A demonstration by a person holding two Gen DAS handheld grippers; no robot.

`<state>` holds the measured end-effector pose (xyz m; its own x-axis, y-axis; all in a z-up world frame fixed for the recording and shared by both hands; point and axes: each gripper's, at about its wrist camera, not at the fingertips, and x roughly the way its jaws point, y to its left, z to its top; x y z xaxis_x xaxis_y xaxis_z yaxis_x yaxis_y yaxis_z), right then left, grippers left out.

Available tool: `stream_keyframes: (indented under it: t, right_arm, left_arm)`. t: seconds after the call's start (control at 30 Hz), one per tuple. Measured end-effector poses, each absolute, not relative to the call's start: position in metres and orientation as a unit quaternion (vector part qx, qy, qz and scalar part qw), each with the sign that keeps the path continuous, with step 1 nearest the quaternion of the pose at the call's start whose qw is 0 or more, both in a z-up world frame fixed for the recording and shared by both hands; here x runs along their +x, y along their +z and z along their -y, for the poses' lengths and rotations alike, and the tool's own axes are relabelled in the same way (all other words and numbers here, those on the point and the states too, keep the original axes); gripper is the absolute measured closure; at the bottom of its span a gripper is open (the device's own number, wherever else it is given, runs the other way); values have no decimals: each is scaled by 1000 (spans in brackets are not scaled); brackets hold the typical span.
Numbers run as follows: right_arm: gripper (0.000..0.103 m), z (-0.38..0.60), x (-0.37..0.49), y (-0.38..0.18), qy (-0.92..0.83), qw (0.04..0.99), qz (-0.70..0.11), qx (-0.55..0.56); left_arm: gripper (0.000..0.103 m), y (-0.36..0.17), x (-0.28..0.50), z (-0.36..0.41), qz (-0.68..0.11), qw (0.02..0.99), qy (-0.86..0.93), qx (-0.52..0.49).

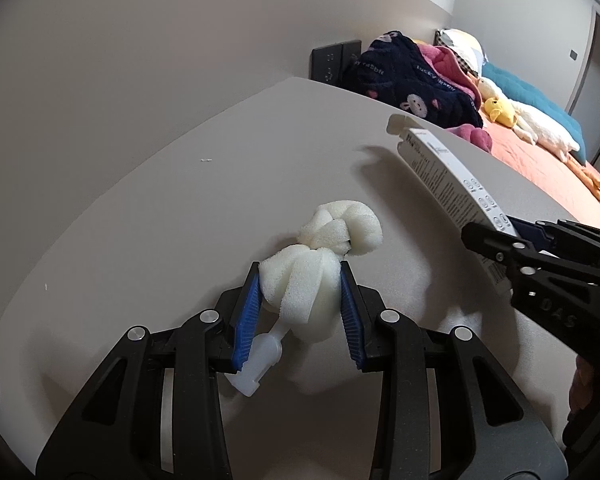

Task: Collect trash
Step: 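Grasp the white foam pieces with the left tool while the right tool grasps the white box, then lift and carry the white foam and white box over the black bin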

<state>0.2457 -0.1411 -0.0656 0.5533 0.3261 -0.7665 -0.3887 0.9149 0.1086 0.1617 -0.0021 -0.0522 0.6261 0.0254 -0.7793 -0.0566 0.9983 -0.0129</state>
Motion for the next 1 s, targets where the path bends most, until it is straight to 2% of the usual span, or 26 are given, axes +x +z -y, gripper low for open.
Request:
stream_keyframes:
  t: [1.0]
  right_arm:
    - [76,204,140,-11,202,898,-389,29]
  left_arm:
    - [67,0,90,72,-392,920,-28,-2]
